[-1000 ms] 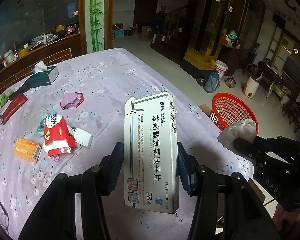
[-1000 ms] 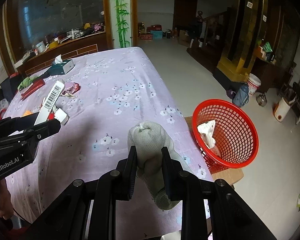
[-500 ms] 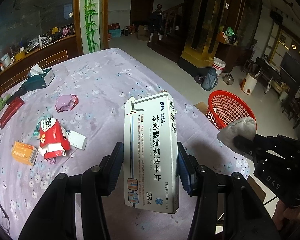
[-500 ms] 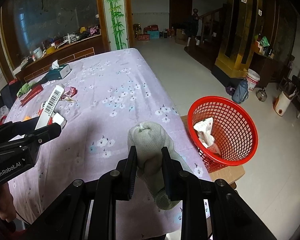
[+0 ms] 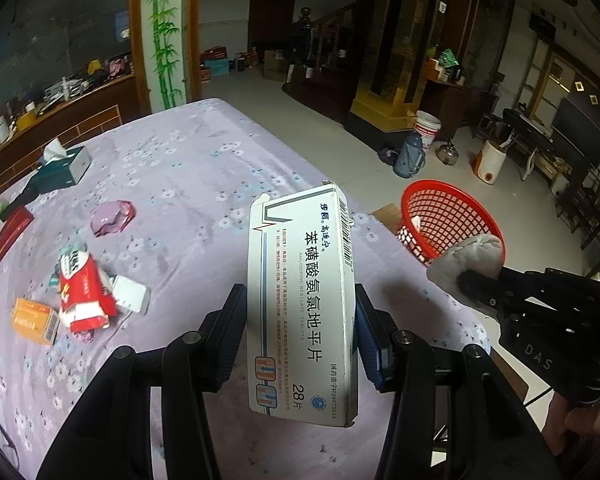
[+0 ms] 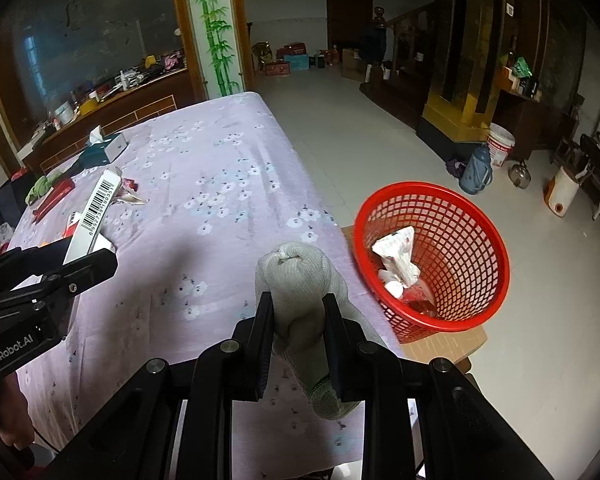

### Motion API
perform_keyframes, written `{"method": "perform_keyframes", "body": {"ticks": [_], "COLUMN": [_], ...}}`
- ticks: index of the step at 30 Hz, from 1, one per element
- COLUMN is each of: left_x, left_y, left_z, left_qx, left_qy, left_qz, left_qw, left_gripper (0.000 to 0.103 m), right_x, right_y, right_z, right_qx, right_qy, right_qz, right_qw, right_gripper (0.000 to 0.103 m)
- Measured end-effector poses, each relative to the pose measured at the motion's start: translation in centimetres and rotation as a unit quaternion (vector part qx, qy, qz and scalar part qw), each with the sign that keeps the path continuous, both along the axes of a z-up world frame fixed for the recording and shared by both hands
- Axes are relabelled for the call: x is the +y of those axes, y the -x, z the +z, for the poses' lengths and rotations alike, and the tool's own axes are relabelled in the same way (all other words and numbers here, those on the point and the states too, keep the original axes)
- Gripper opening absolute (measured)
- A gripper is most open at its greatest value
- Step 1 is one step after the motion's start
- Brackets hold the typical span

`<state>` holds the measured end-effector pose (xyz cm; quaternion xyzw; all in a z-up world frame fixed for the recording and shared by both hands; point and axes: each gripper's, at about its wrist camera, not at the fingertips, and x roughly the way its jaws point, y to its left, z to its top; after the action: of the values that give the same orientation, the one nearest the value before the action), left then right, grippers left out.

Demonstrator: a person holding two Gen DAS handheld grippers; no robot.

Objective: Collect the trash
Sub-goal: 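Carry the medicine box and white glove toward the red basket, then open both tools over the red basket to drop glove and box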

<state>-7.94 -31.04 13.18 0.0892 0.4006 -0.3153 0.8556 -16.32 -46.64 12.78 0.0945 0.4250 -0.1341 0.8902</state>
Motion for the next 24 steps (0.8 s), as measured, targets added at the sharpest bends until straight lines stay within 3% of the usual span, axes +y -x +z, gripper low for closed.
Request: {"method": "perform_keyframes", "body": {"ticks": [14, 24], "left_x": [-8.0, -16.1], "left_y": [1.0, 0.1], "left_z": [1.2, 0.0], "left_qx": [0.000, 0.049], "left_qy": [0.010, 0.020], "left_qz": [-0.075, -0.128], "left_qw": [0.9971, 0.9903], "left_gripper": [0.050, 0.050], "right_x": [-9.2, -17.7], "right_y": [3.1, 3.9], "right_z": [1.2, 0.7], "right_qx": [-0.021, -0.038], "right_qy": [-0.040, -0.138], "right_qz": [-0.096, -0.137], "right_qw": [0.994, 0.980], "right_gripper": [0.027, 0.027]}}
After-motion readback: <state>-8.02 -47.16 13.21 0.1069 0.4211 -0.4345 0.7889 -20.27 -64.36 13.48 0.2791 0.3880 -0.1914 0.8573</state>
